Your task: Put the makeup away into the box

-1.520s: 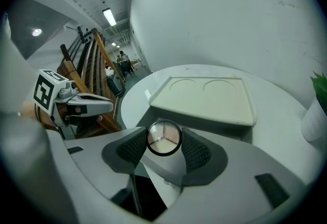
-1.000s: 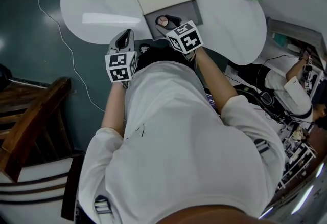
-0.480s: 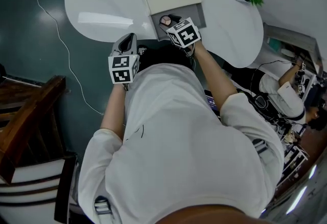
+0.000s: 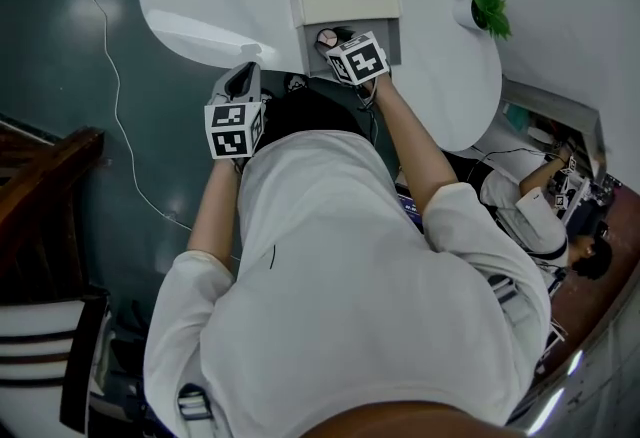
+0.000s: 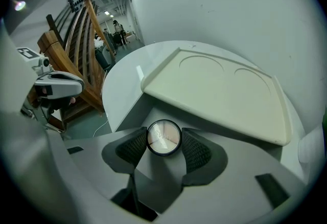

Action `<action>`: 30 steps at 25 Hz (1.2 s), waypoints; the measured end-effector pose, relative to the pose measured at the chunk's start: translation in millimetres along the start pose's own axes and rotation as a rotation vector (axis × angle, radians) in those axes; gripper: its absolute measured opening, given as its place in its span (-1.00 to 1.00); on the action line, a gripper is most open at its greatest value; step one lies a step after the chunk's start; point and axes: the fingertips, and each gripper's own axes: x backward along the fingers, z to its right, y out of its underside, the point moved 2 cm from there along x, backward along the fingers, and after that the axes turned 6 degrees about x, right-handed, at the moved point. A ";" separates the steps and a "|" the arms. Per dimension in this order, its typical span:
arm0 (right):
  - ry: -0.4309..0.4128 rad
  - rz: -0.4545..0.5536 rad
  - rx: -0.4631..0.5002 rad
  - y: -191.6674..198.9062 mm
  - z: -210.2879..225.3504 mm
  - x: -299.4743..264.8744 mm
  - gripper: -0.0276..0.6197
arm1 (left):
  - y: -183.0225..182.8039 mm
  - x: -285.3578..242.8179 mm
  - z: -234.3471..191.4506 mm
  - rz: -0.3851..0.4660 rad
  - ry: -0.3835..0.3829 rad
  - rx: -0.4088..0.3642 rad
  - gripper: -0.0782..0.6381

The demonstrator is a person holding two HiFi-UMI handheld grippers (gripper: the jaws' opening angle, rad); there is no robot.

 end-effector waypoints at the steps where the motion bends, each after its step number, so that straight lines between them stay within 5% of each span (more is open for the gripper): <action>1: -0.001 -0.003 0.008 -0.1 -0.7 0.5 -0.26 | 2.6 1.6 1.1 0.001 -0.001 0.010 -0.71; 10: -0.001 0.038 0.056 -4.9 -11.1 14.1 -0.18 | 15.4 9.2 14.9 0.027 0.013 0.040 -0.71; 15: 0.082 0.129 0.040 -7.2 -9.7 43.2 -0.92 | 3.6 7.8 25.0 0.065 0.015 0.025 -0.71; 30: 0.149 0.297 -0.056 30.4 27.5 99.7 -0.92 | -18.4 -34.4 98.4 0.060 0.055 -0.052 -0.71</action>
